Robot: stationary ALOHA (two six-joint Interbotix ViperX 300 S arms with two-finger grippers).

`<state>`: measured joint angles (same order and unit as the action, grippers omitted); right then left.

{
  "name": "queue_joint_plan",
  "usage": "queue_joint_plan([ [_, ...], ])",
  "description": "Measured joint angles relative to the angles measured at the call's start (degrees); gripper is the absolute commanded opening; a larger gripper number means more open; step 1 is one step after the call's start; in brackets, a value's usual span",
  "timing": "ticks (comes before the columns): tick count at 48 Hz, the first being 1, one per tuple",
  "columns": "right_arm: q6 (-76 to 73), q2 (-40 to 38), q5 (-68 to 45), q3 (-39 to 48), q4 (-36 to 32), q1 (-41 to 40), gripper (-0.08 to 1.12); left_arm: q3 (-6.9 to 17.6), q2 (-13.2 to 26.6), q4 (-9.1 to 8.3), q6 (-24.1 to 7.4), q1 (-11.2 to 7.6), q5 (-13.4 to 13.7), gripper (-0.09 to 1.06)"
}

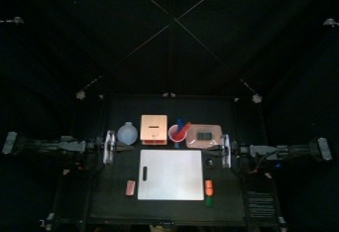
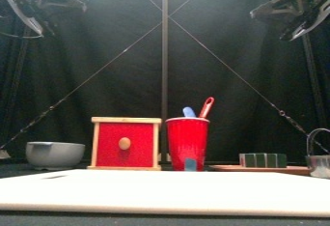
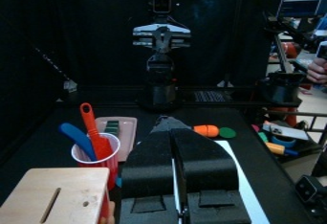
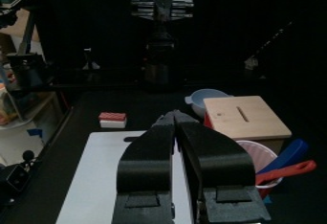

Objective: Place sushi on board then cut the sushi with the knife then place the pieces on the plate
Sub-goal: Place the sushi on the board

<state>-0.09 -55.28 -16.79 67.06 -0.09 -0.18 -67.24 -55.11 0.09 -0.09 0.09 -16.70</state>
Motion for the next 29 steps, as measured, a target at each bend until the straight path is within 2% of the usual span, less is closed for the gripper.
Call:
queue_joint_plan([
  [8, -0.44, 1.41, 1.76, 0.35, 0.35, -0.79, 0.02, -0.26, 4.31, 0.62, 0.18, -0.26, -0.18, -0.02],
  [17, -1.05, 5.8, 9.67, -0.09, 1.76, -4.22, 0.03, -0.26, 10.28, 0.79, 0.26, -0.35, -0.79, -0.02],
  [29, -0.18, 11.16, 27.95, -4.31, 1.49, -15.03, 0.03, -0.26, 17.14, 0.88, 0.18, -0.44, -5.01, -0.02],
])
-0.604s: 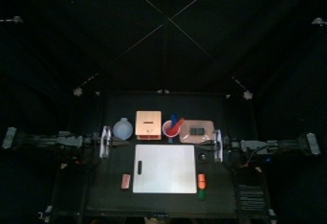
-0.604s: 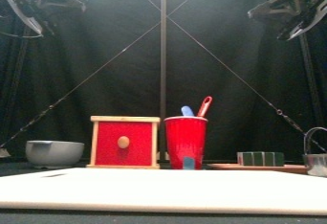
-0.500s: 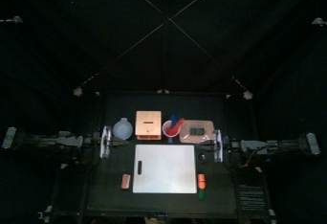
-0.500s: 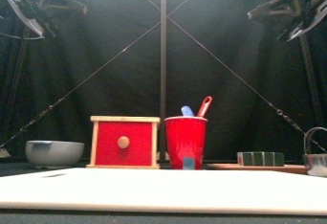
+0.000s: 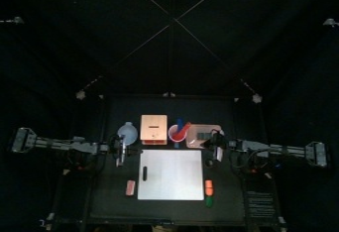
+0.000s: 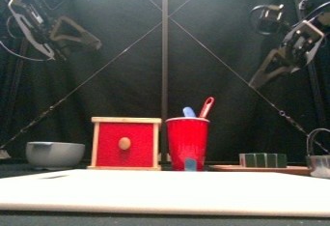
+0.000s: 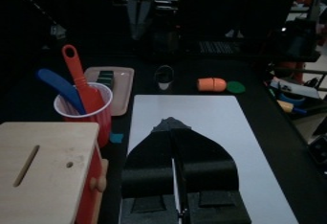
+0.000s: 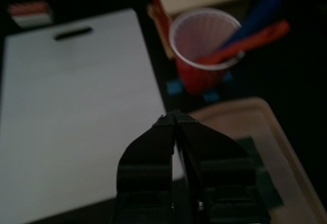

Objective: Place sushi on board then cut the sushi with the knife then place the pieces on the plate
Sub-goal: Place the sushi on the board

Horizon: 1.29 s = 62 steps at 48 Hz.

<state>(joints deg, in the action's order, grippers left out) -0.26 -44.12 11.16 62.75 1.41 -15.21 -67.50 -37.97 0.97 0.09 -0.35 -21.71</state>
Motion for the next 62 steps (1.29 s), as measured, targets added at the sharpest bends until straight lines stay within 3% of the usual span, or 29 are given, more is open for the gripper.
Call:
queue_joint_plan([
  [8, 0.44, 2.55, 9.4, -1.93, -4.39, -7.12, 0.07, 0.0, 2.29, 0.0, 0.0, 0.0, -1.85, -0.02],
  [14, 0.35, 3.78, 11.87, -2.37, -8.0, -9.67, 0.21, 0.0, 2.99, 0.0, 0.0, 0.0, -2.02, -0.02],
  [26, -0.18, 8.17, 12.39, -4.13, -9.93, -11.16, 0.69, 0.0, 3.08, 0.0, 0.0, 0.0, -2.11, -0.02],
  [32, -0.18, 11.78, 13.45, -5.54, -9.93, -12.3, 0.85, 0.0, 3.08, 0.0, 0.0, 0.09, -2.11, -0.02],
  [50, 5.36, 24.26, 16.79, -9.84, -11.34, -15.29, 0.86, -0.18, 3.08, 0.0, 0.0, 0.44, -2.02, -0.02],
  [62, 16.08, 29.88, 16.17, -11.34, -3.6, -15.91, 0.86, -0.26, 2.99, 0.0, 0.0, 0.53, -2.11, -0.02],
])
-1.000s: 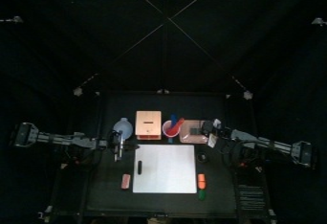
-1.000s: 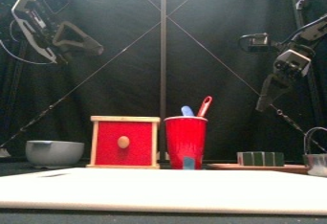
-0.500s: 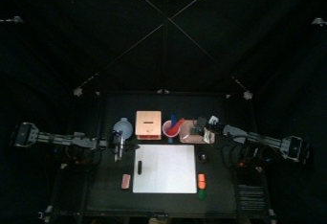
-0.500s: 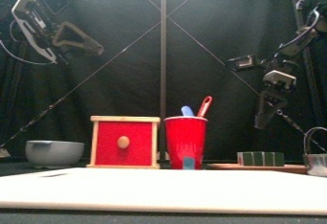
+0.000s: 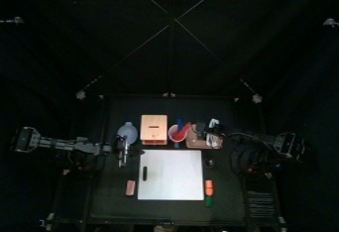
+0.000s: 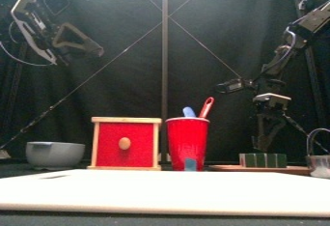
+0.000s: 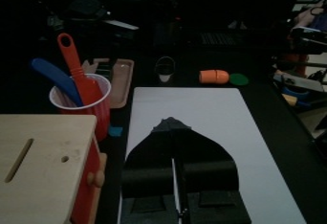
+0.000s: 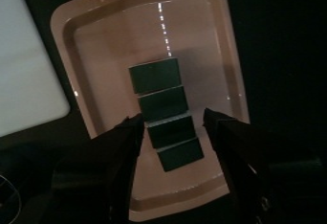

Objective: Place sushi on board then cut the sushi with the knife then place the pieces on the plate
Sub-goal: Place the sushi on the board

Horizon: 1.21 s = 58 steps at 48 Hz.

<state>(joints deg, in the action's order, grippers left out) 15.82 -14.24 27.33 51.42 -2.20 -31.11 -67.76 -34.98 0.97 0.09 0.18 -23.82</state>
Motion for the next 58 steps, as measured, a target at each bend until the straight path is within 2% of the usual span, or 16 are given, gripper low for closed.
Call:
queue_joint_plan([
  [9, 6.15, 2.55, -1.49, 0.0, 5.1, -2.02, 0.86, -0.44, 0.09, 0.62, 0.0, 0.0, 0.0, -0.02],
  [25, 7.21, 5.45, -5.27, 1.67, 5.54, -3.78, 0.84, -0.97, 0.09, 2.9, 0.0, 0.0, 0.0, -0.02],
  [30, 7.21, 6.06, -6.15, 2.02, 5.54, -3.69, 0.79, -1.05, 0.09, 3.08, 0.0, 0.0, 0.0, -0.02],
  [37, 7.12, 6.15, -6.59, 2.2, 5.63, -3.69, 0.63, -1.05, 0.09, 3.16, 0.0, 0.0, 0.0, -0.02],
  [42, 6.86, 6.15, -6.42, 2.2, 5.98, -3.69, 0.56, -0.97, 0.0, 3.16, 0.0, 0.0, 0.0, -0.02],
  [49, 5.36, 5.8, -4.22, 1.58, 7.47, -3.69, 0.56, -0.97, 0.09, 3.08, 0.0, 0.0, 0.09, -0.02],
  [58, -1.14, 1.58, 1.32, -0.7, 9.49, -3.52, 0.56, -1.05, 0.09, 3.16, 0.0, -0.18, 0.09, -0.02],
])
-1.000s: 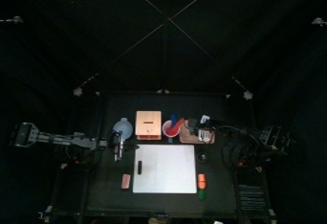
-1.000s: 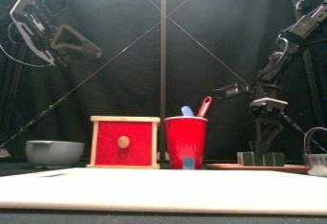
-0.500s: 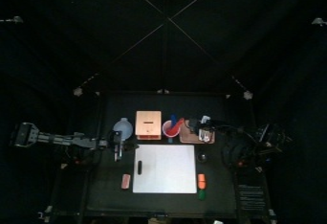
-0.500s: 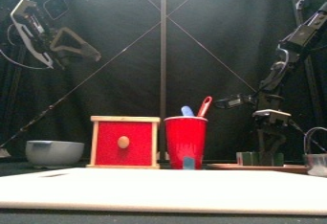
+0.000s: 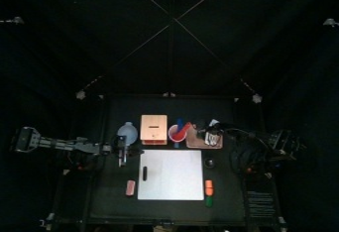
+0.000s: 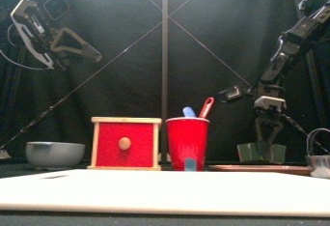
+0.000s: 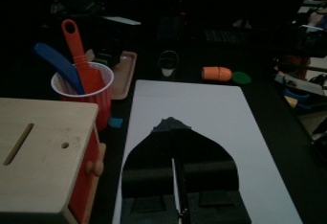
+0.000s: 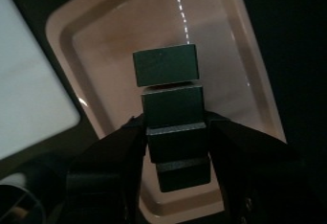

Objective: Place sushi on board then cut the sushi with the knife then place the pieces on the plate
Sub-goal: Place the sushi on the board

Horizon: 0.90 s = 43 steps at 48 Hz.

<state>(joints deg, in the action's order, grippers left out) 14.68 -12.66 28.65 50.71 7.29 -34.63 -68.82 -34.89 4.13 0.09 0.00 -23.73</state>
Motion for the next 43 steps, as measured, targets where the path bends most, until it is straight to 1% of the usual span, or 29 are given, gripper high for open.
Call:
queue_joint_plan([
  [11, -15.21, -5.71, 3.34, -0.26, -0.35, 2.99, 0.56, -0.44, 0.0, 0.18, 0.0, -0.09, 0.09, -0.02],
  [15, -21.36, -7.29, 3.52, 0.26, -1.05, 5.54, 0.56, -0.62, 0.0, 0.18, 0.0, -0.09, 0.09, -0.02],
  [23, -39.02, -9.23, 3.34, 0.62, -4.13, 13.18, 0.56, -0.53, 0.0, 0.18, 0.0, -0.09, 0.09, -0.02],
  [35, -67.24, -8.79, 1.41, 0.35, -14.41, 25.49, 0.56, -0.7, 0.0, 0.18, 0.09, 0.0, 0.18, -0.02],
  [40, -81.21, -6.15, 0.62, -1.05, -20.3, 30.67, 0.56, -0.7, 0.0, 0.44, 0.09, 0.0, 0.09, -0.02],
  [43, -89.03, -4.13, 0.7, -2.46, -24.7, 33.75, 0.56, -0.7, 0.0, 0.88, 0.09, 0.0, 0.09, -0.02],
])
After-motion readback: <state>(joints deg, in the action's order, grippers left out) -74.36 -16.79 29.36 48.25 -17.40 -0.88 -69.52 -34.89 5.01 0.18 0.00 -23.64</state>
